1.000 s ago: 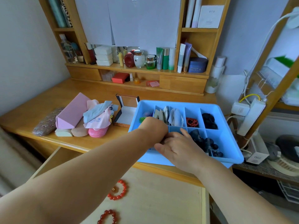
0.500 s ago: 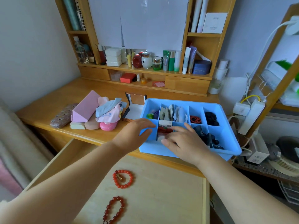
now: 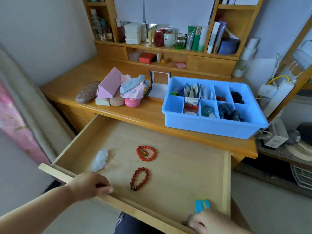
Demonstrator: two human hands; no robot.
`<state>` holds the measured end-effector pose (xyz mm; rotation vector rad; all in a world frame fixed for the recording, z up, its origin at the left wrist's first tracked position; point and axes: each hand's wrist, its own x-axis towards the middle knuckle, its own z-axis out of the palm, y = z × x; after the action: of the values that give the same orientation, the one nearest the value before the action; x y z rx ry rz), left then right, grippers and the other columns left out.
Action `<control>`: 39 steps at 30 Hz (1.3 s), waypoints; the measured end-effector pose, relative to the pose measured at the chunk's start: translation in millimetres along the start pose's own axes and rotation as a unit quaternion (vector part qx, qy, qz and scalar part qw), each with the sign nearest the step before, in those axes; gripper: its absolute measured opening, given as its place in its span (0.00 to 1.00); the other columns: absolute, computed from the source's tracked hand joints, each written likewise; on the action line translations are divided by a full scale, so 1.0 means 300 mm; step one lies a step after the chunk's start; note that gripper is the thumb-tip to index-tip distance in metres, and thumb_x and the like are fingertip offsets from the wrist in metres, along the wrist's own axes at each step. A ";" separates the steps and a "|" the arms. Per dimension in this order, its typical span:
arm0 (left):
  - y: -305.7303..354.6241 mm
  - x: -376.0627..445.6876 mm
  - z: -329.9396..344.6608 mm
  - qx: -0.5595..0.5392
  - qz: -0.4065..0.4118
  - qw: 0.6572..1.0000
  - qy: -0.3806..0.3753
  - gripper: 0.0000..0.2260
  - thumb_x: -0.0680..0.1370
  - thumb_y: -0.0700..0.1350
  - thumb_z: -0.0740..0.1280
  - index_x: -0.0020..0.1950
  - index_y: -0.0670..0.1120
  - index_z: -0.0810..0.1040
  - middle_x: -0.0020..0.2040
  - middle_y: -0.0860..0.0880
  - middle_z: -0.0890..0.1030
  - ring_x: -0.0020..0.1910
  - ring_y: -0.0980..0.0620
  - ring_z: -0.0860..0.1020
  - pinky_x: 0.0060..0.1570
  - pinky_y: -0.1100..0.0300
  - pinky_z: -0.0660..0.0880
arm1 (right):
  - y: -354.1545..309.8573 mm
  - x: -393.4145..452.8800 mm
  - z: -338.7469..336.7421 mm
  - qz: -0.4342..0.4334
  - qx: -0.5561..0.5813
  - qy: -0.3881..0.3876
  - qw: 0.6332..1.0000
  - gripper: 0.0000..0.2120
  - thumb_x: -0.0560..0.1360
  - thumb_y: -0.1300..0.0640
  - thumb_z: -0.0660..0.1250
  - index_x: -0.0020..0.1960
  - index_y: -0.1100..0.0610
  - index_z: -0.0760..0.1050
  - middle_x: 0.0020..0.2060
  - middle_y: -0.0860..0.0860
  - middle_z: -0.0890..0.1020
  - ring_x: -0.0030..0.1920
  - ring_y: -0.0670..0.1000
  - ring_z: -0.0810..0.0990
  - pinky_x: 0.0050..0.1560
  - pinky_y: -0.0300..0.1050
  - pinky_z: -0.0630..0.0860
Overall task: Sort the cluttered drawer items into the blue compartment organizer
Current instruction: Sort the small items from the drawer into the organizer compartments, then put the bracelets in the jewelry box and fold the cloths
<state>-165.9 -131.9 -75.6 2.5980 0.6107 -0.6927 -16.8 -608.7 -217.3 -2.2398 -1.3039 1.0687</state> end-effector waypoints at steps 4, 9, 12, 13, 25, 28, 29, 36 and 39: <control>-0.049 -0.012 0.017 0.028 0.046 0.998 0.013 0.36 0.54 0.83 0.57 0.54 0.66 0.76 0.47 0.66 0.80 0.48 0.66 0.77 0.52 0.68 0.73 | -0.472 0.311 0.200 0.026 -0.058 -0.046 0.997 0.17 0.71 0.34 0.62 0.56 0.38 0.77 0.51 0.28 0.77 0.53 0.28 0.73 0.53 0.25 0.65; -0.056 -0.021 0.018 0.062 0.099 0.992 0.048 0.38 0.53 0.84 0.55 0.55 0.65 0.75 0.43 0.66 0.79 0.43 0.65 0.75 0.44 0.72 0.70 | -0.418 0.096 -0.322 0.061 0.046 0.033 0.997 0.21 0.68 0.29 0.63 0.58 0.33 0.75 0.51 0.18 0.71 0.55 0.21 0.67 0.59 0.23 0.62; -0.055 -0.030 0.027 0.081 0.121 0.985 0.088 0.35 0.56 0.82 0.54 0.54 0.64 0.75 0.43 0.64 0.79 0.42 0.64 0.75 0.42 0.71 0.69 | -0.442 0.074 -0.350 0.065 0.019 0.066 0.996 0.21 0.69 0.32 0.64 0.59 0.38 0.76 0.42 0.14 0.68 0.48 0.19 0.67 0.49 0.17 0.63; -0.054 -0.033 0.028 0.089 0.127 0.983 0.096 0.34 0.58 0.81 0.55 0.54 0.63 0.75 0.43 0.64 0.79 0.42 0.63 0.75 0.42 0.70 0.69 | -0.455 0.071 -0.342 0.072 0.002 0.064 0.995 0.20 0.70 0.33 0.64 0.58 0.39 0.77 0.41 0.15 0.69 0.47 0.20 0.69 0.48 0.18 0.65; -0.102 -0.176 0.038 0.092 0.147 0.973 0.150 0.38 0.57 0.83 0.51 0.55 0.62 0.76 0.41 0.64 0.76 0.41 0.63 0.72 0.41 0.71 0.67 | -0.595 -0.029 -0.324 0.074 -0.056 0.045 0.995 0.16 0.64 0.34 0.65 0.52 0.30 0.75 0.45 0.27 0.78 0.49 0.28 0.74 0.46 0.21 0.68; -0.114 -0.200 0.030 0.088 0.151 0.975 0.135 0.37 0.57 0.83 0.51 0.54 0.62 0.76 0.41 0.64 0.77 0.39 0.65 0.72 0.39 0.74 0.65 | -0.601 -0.039 -0.327 0.067 -0.028 0.019 0.997 0.11 0.62 0.31 0.67 0.44 0.26 0.75 0.41 0.22 0.75 0.46 0.25 0.73 0.43 0.19 0.66; -0.120 -0.204 0.030 0.088 0.154 0.975 0.131 0.37 0.57 0.83 0.52 0.54 0.62 0.76 0.41 0.64 0.77 0.39 0.65 0.72 0.39 0.74 0.65 | -0.601 -0.027 -0.321 0.062 -0.019 0.010 0.998 0.11 0.62 0.30 0.67 0.44 0.25 0.75 0.40 0.21 0.74 0.46 0.25 0.72 0.43 0.17 0.65; -0.080 -0.167 0.012 0.094 0.133 0.981 0.103 0.38 0.56 0.82 0.53 0.56 0.62 0.76 0.43 0.64 0.77 0.43 0.64 0.73 0.43 0.72 0.67 | -0.555 0.015 -0.362 0.067 -0.062 0.002 0.996 0.10 0.63 0.35 0.68 0.44 0.29 0.76 0.39 0.24 0.76 0.41 0.27 0.76 0.38 0.20 0.67; -0.045 -0.115 -0.022 0.099 0.107 0.986 0.086 0.31 0.61 0.78 0.59 0.56 0.62 0.76 0.44 0.64 0.77 0.44 0.63 0.74 0.45 0.70 0.68 | -0.528 0.009 -0.403 0.081 -0.055 0.033 0.995 0.13 0.60 0.32 0.66 0.44 0.29 0.76 0.40 0.31 0.80 0.41 0.35 0.80 0.43 0.29 0.75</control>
<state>-197.1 -128.3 -55.1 2.8740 0.3173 -0.4860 -20.1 -514.1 -41.8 -2.4767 -1.1979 0.9894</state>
